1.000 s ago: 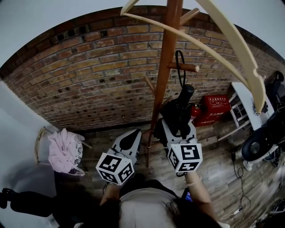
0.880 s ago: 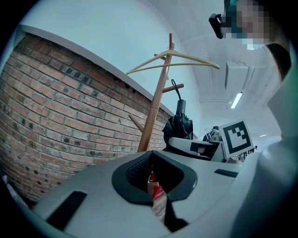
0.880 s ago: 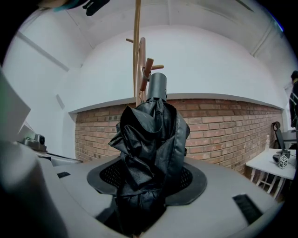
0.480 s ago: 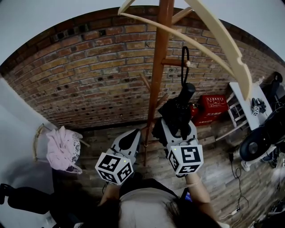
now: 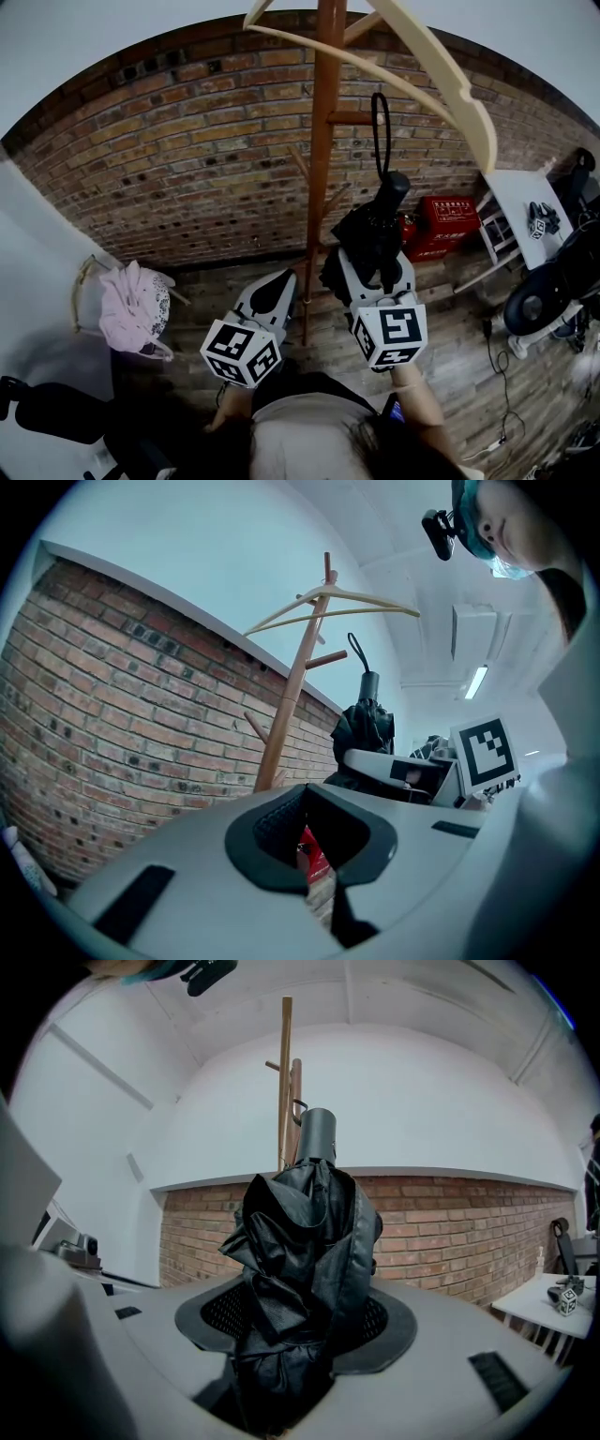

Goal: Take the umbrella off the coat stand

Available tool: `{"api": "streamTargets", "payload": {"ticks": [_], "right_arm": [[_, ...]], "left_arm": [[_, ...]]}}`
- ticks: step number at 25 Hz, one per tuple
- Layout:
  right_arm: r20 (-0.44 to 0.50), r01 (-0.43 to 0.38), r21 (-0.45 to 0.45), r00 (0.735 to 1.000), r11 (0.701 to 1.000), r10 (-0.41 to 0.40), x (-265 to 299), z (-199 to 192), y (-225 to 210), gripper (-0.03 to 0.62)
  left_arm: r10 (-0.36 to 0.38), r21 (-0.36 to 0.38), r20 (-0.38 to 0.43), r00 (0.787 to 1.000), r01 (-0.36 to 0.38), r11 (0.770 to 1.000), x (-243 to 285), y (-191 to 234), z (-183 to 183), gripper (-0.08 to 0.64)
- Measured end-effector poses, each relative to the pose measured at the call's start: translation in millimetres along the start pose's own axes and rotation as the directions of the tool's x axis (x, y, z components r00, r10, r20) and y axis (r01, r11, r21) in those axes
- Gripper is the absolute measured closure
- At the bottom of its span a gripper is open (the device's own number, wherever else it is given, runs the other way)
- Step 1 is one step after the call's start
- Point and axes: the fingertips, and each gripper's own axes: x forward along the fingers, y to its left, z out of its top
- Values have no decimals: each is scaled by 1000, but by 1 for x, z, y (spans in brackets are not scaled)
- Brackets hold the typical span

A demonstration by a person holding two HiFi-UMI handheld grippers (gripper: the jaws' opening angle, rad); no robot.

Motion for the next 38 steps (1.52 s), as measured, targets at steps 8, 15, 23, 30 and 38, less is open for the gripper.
{"api": "streamTargets", "payload": {"ticks": [8, 15, 23, 30, 38], "right_arm": [[12, -27, 0, 1000, 1000, 27, -18, 5, 1, 317], [14, -60, 5, 998, 998, 60, -35, 1, 4, 316], [12, -96, -3, 995, 995, 96, -55, -2, 1, 318], [8, -125, -14, 992, 992, 125, -74, -11, -8, 316], [3, -169, -25, 986, 985, 169, -90, -22, -8, 317]], "left_arm": [[29, 7, 6, 1000, -29, 1000, -13, -17, -1, 551], [59, 16, 12, 998, -59, 998, -26, -32, -6, 551], [87, 23, 16, 996, -87, 996, -32, -54, -14, 551], [118, 29, 20, 993, -119, 993, -36, -76, -26, 551], [160, 26, 23, 987, -160, 987, -40, -93, -39, 551]]}}
